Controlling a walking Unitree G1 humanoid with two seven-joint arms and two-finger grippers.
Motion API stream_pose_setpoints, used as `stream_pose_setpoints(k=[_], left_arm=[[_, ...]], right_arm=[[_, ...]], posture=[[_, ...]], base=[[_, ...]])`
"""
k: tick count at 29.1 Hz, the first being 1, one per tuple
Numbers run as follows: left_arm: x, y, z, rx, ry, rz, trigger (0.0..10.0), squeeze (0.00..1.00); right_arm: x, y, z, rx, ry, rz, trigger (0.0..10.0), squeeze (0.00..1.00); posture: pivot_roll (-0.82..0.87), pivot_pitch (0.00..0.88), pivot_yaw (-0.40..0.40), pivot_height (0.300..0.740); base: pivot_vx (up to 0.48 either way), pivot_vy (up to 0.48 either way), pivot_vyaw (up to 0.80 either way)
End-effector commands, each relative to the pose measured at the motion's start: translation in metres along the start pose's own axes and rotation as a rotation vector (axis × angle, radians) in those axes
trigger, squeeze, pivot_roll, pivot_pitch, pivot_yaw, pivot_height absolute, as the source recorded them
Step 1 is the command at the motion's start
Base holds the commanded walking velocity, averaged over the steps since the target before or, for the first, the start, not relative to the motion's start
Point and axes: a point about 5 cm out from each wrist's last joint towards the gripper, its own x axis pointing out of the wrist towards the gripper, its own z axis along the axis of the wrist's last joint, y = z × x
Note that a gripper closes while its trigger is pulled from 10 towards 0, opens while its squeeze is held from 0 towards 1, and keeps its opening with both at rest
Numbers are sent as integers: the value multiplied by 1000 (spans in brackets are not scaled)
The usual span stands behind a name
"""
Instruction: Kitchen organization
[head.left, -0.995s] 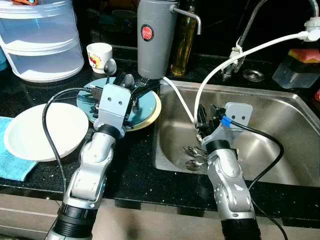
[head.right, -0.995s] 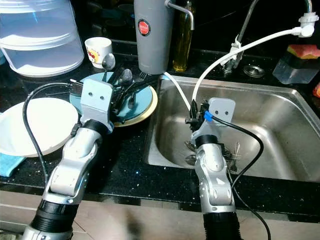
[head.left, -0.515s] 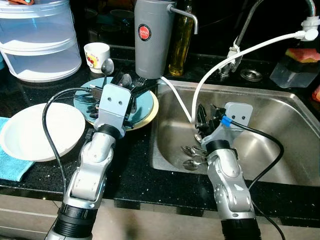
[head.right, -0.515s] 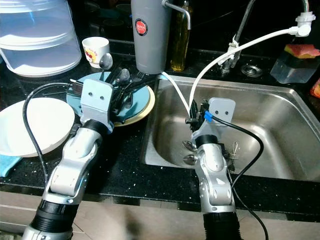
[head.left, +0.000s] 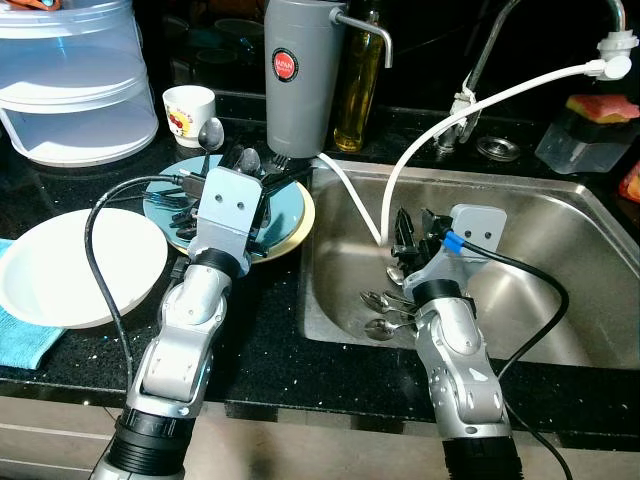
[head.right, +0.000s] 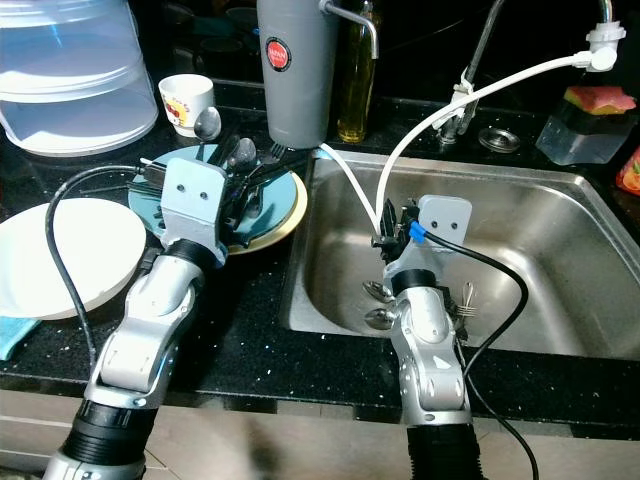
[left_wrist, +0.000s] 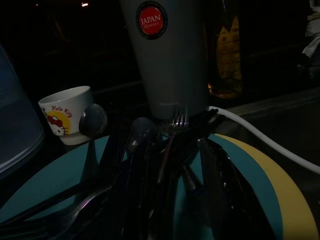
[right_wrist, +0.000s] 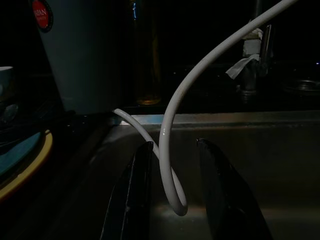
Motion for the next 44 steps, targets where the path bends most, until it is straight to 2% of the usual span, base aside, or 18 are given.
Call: stream_pose_setpoints(k=[1,25,34,41,42,44], left_arm=[[0,-2,2,-2,-11,-6,10000,0],[0,-3,0,-10,-9,-12,10000,0],[-1,-11,8,-59,-61,-93,10000,0],[1,-15,21,-51,-126,-119,10000,0],[2,-19,31,-49,-171,-153,10000,0],[2,-22,36,-49,-189,-168,10000,0]], right_arm=[[-6,-7,-13,2,59,-27,10000,0],[-5,-6,-13,2,53,-21,10000,0],[-4,-7,-9,8,35,-22,10000,0],[0,-6,6,22,-25,-33,10000,0],[4,-4,18,28,-67,-35,10000,0],[5,-4,24,27,-86,-34,10000,0]], posture=[[197,25,-51,740],[198,14,-54,740],[199,13,-59,740],[198,17,-61,740],[198,19,-62,740],[199,19,-62,740]], base=[[0,0,0],[0,0,0],[0,0,0],[0,0,0],[0,0,0],[0,0,0]])
